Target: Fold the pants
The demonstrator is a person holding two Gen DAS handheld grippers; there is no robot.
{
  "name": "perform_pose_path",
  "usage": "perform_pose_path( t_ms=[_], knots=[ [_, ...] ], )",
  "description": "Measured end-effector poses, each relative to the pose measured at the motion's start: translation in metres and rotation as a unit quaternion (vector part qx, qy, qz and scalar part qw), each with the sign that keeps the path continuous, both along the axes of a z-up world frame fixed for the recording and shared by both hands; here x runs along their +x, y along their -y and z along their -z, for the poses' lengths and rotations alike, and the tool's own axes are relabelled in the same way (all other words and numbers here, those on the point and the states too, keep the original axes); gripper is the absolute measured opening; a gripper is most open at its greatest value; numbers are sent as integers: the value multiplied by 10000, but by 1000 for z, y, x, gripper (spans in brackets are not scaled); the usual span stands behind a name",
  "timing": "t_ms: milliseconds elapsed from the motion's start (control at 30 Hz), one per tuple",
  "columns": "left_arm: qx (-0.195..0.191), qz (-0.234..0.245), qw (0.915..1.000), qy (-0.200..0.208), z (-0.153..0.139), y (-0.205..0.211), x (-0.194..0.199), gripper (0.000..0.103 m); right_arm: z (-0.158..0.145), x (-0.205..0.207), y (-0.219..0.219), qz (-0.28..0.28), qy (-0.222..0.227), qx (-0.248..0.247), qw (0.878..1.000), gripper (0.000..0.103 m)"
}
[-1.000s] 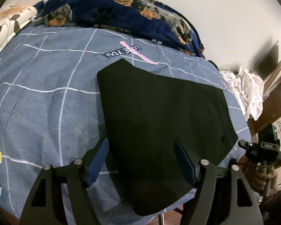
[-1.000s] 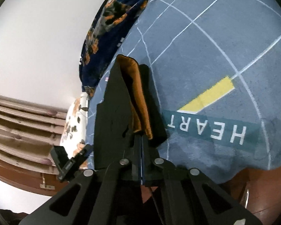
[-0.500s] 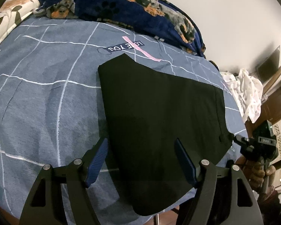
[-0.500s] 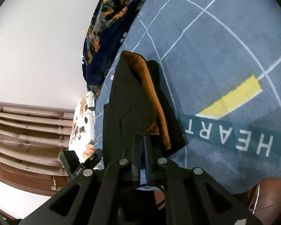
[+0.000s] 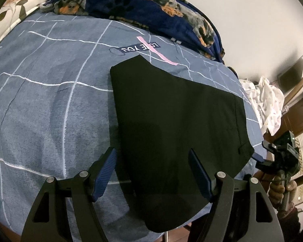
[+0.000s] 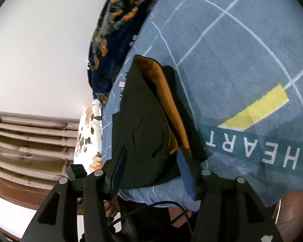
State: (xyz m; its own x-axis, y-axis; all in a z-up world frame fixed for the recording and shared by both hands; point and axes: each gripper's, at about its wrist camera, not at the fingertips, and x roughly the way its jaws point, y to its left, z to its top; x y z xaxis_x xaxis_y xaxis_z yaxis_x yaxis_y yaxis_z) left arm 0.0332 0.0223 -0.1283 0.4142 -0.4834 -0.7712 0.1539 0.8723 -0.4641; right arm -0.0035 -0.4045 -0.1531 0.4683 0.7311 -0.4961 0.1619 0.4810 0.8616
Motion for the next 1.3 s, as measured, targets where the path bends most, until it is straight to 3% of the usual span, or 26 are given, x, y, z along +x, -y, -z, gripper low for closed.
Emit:
perform_pose_path(
  t_ms=[167,233,267,500,733,933,1100,1200,1300],
  knots=[
    [27,21,10000,-29,2,0,0,73,4,7,-7,-80,-118,-309,9994,34],
    [73,28,10000,-54,3,1,0,73,9,12,-6,-83,-238,-335,9991,15],
    [91,24,9999,-63,4,0,0,73,10,13,-6,-73,-278,-355,9990,12],
    [46,-29,10000,29,0,-3,-3,74,-24,-6,3,62,266,82,9996,10],
    [170,87,9997,-158,11,5,-1,76,17,-21,9,221,-360,64,9991,10],
    [155,82,9996,-233,17,6,0,76,18,-17,4,125,-387,-255,9988,8],
    [307,178,9993,-116,16,12,-2,78,27,-14,5,148,-545,-177,9982,8],
    [348,207,9991,-85,16,14,-2,80,16,-10,-2,85,-475,-586,9971,9],
    [344,215,9991,-97,16,13,-3,81,0,-5,-14,-74,-345,-1372,9899,9]
  ],
)
